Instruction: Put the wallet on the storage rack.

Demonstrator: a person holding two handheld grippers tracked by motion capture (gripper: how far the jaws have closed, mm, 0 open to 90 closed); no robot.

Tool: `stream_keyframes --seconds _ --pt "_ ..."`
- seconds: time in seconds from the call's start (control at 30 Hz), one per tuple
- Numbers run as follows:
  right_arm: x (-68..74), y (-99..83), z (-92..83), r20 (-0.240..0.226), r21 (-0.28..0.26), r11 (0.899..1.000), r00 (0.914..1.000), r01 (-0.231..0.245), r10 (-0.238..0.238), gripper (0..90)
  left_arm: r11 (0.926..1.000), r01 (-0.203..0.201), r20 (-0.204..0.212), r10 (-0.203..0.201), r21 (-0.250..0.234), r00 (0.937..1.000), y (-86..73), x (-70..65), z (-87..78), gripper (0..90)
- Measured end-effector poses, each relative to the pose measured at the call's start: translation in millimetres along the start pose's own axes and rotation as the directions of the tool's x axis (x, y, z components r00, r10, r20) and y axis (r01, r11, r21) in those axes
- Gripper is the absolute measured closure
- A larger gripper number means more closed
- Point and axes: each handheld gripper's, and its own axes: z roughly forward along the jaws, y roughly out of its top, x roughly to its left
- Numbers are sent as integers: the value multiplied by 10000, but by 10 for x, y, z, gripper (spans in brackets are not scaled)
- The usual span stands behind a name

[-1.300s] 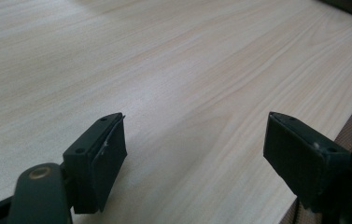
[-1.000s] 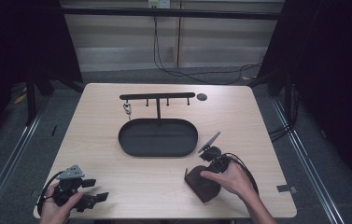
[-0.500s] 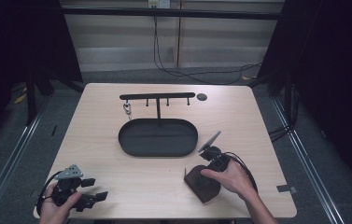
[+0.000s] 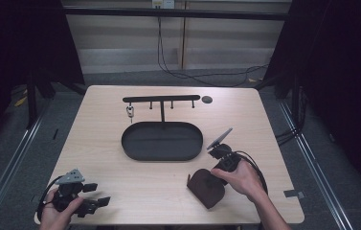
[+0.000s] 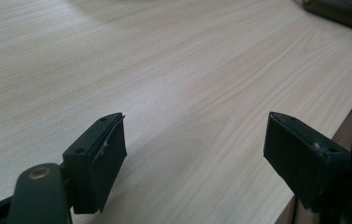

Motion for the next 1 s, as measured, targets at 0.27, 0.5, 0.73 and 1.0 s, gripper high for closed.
stream_keyframes --seconds 0.27,0.5,0.73,1.0 --pt "72 46 -101 52 -63 10000 10000 69 -69 671 9999 -75 67 76 -84 9999 7 -12 0 206" --pt "158 125 -174 463 79 9994 9983 338 -342 701 9999 -60 164 62 -128 9998 7 -8 -12 205" --pt "196 213 -281 805 107 9996 9964 275 -283 707 9998 -84 225 88 -166 9997 6 -8 -16 204" --pt "201 249 -401 1038 94 9998 9944 200 -209 706 9999 4 271 1 -152 9996 2 -7 -8 204"
